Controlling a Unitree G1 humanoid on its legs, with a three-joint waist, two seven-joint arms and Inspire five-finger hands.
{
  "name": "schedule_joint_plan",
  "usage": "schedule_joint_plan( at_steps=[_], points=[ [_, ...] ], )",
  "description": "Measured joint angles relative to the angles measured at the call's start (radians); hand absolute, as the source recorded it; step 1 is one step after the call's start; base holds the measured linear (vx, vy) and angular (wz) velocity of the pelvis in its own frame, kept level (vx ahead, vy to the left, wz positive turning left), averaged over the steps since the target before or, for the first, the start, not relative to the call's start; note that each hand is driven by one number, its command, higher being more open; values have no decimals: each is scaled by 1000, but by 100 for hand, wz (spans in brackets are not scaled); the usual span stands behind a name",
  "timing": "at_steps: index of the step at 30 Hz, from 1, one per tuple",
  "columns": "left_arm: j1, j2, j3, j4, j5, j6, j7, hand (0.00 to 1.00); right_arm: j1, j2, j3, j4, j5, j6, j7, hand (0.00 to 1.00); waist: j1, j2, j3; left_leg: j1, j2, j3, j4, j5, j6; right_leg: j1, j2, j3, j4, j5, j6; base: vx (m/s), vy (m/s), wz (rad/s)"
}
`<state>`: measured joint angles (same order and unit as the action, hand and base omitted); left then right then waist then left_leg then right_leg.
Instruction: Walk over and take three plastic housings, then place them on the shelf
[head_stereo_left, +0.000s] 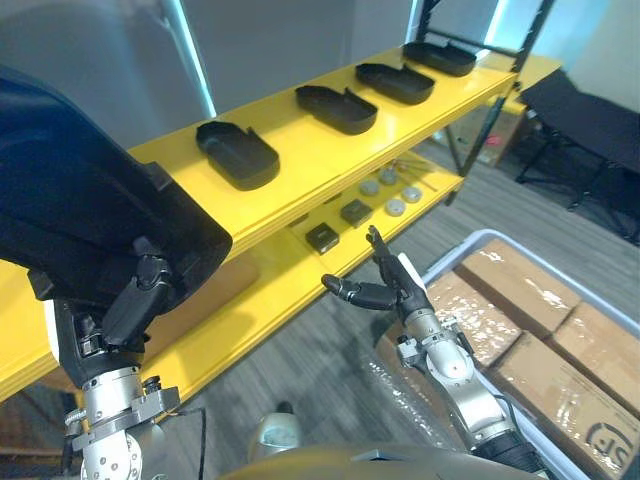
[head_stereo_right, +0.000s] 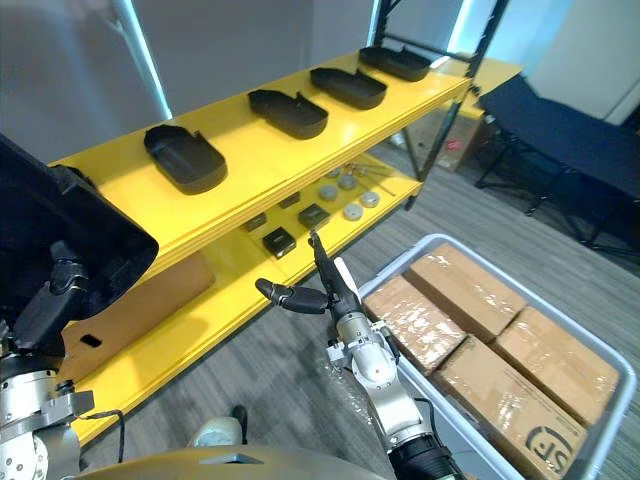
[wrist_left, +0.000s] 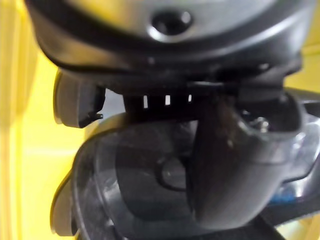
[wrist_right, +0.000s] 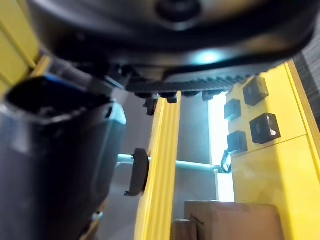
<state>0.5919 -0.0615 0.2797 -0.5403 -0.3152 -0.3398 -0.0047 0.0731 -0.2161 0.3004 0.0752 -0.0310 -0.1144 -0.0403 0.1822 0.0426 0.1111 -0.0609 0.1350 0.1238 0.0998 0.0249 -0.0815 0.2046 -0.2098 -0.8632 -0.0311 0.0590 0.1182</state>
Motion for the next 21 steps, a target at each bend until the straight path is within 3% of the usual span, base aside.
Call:
schedule_joint_plan(
  at_steps=[4,6,9,12,15,17,21],
  points=[
    [-33,19,-11,0,2,0,-17,0,8,29,-23,-1,16,-20,-4,100,-15,-17,12,0,-24,-10,-5,-1,7,-23,-53,24,99,-33,6,65,103,11],
    [-75,68,-36,1,-10,3,-75,0,52,49,-66,-15,5,-63,-21,100,-52,-38,23,4,-57,-71,-18,14,17,-29,-90,156,184,-86,-10,89,143,84],
    [-104,99,-56,4,-36,13,-122,0,69,62,-94,-15,6,-87,-36,100,-56,-48,27,1,-77,-103,-18,24,17,-36,-107,241,226,-128,5,49,43,45],
    [-112,97,-58,20,-51,13,-129,0,64,62,-94,-21,4,-97,-24,100,-49,-31,39,-2,-76,-106,-15,29,8,-29,-103,239,215,-157,33,-29,-81,3],
    [-108,81,-71,38,-71,14,-117,0,50,47,-90,-22,4,-104,26,100,-51,19,70,-8,-43,-119,-16,45,-8,-31,-65,238,202,-165,42,-122,-92,2],
    [-108,73,-80,39,-71,13,-100,0,41,26,-81,-22,4,-108,48,100,-53,31,78,-12,-28,-124,-18,52,-11,-37,-51,238,206,-174,28,-99,-63,2],
    [-93,72,-79,39,-71,10,-86,0,35,16,-84,-42,7,-123,62,100,-55,23,87,-8,-24,-126,-33,64,-16,-47,-58,235,244,-195,27,-49,-36,1]
  ],
)
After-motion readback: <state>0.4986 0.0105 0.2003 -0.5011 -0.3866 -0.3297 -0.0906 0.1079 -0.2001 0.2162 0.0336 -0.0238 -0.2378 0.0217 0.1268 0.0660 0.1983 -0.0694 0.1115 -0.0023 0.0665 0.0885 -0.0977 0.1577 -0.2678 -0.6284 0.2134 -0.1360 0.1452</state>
